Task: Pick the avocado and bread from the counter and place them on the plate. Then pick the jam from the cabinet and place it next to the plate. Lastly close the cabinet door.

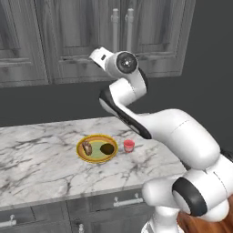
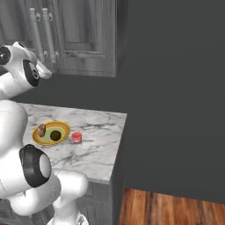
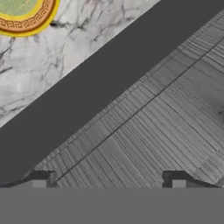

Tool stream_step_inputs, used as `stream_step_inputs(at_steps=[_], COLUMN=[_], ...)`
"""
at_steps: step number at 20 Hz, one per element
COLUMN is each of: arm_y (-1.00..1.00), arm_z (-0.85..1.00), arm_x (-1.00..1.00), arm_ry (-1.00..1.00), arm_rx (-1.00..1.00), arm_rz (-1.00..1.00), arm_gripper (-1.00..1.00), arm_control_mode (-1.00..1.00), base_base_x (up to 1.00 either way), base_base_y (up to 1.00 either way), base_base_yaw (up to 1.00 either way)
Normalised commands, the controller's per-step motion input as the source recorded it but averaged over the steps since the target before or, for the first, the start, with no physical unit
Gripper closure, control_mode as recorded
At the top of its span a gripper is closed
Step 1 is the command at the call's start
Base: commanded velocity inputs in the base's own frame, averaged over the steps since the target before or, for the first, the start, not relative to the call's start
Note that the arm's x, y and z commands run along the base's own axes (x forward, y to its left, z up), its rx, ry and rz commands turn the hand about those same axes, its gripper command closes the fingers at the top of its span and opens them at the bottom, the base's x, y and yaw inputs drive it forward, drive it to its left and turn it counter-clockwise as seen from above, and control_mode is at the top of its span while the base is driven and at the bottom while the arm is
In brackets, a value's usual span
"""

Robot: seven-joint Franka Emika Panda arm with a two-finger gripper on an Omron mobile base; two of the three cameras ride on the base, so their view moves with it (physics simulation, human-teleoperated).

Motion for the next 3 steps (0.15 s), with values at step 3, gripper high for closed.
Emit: stream_step_inputs(at_steps=[3], arm_y=[0.50], arm_z=[-0.22], arm_x=[0.08], arm_ry=[0.02], arm_rx=[0.00], arm_rz=[0.01], arm_gripper=[-1.00], arm_control_mode=[-1.00], base_base_x=[0.00], base_base_y=[0.00], base_base_yaw=[0.00])
